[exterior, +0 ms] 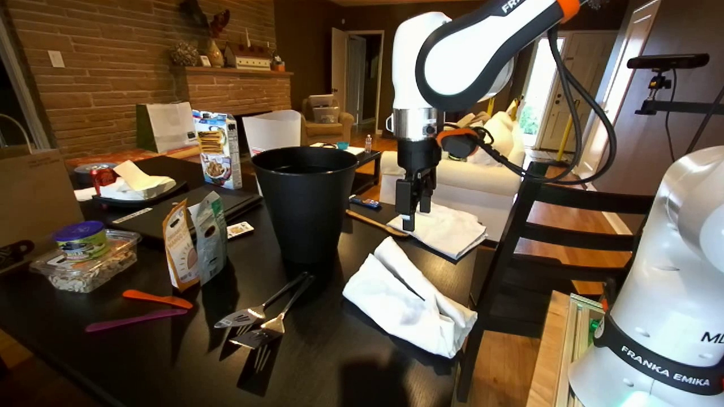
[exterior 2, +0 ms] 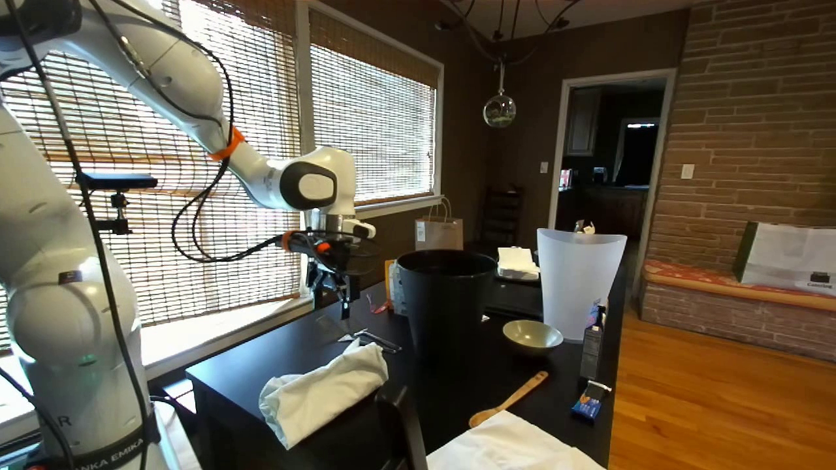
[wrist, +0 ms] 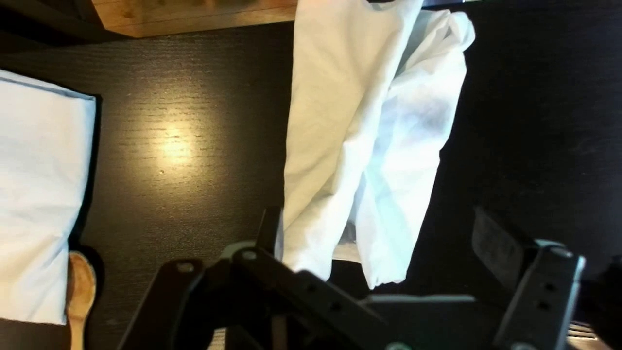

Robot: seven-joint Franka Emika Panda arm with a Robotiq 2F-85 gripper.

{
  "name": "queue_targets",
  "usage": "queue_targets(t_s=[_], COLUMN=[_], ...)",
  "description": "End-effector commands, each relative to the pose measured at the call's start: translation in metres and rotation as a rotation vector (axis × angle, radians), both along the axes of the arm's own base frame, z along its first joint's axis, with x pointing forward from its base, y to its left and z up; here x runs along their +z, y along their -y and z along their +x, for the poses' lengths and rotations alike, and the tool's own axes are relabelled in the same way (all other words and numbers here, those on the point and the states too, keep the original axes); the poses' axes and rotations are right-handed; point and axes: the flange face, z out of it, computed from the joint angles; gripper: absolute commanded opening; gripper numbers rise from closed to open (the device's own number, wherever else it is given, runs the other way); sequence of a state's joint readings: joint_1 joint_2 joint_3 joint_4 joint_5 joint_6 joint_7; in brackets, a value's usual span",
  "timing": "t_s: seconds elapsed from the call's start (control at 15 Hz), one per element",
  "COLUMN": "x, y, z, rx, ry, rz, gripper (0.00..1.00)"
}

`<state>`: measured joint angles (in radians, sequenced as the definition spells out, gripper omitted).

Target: Fold the package on the towel with the same towel

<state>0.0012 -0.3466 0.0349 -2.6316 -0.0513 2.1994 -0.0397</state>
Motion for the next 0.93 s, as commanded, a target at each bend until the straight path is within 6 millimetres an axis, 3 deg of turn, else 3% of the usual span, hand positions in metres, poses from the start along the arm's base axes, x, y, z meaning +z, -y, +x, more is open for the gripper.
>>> queue_targets(t_s=[0.0, 0.53, 0.6, 0.87], x=[0.026, 0.070, 0.053, 0.064], y=[0.005, 0.009, 0.006, 0.007], z=[0.002, 0.013, 0.014, 0.016], rx=[-0.025, -0.046, -0.030, -0.034], ry=[0.007, 0.037, 0.031, 0.042], rz=[-0.034, -0.023, -0.016, -0.015], gripper=[1.00, 1.00, 1.00, 1.00])
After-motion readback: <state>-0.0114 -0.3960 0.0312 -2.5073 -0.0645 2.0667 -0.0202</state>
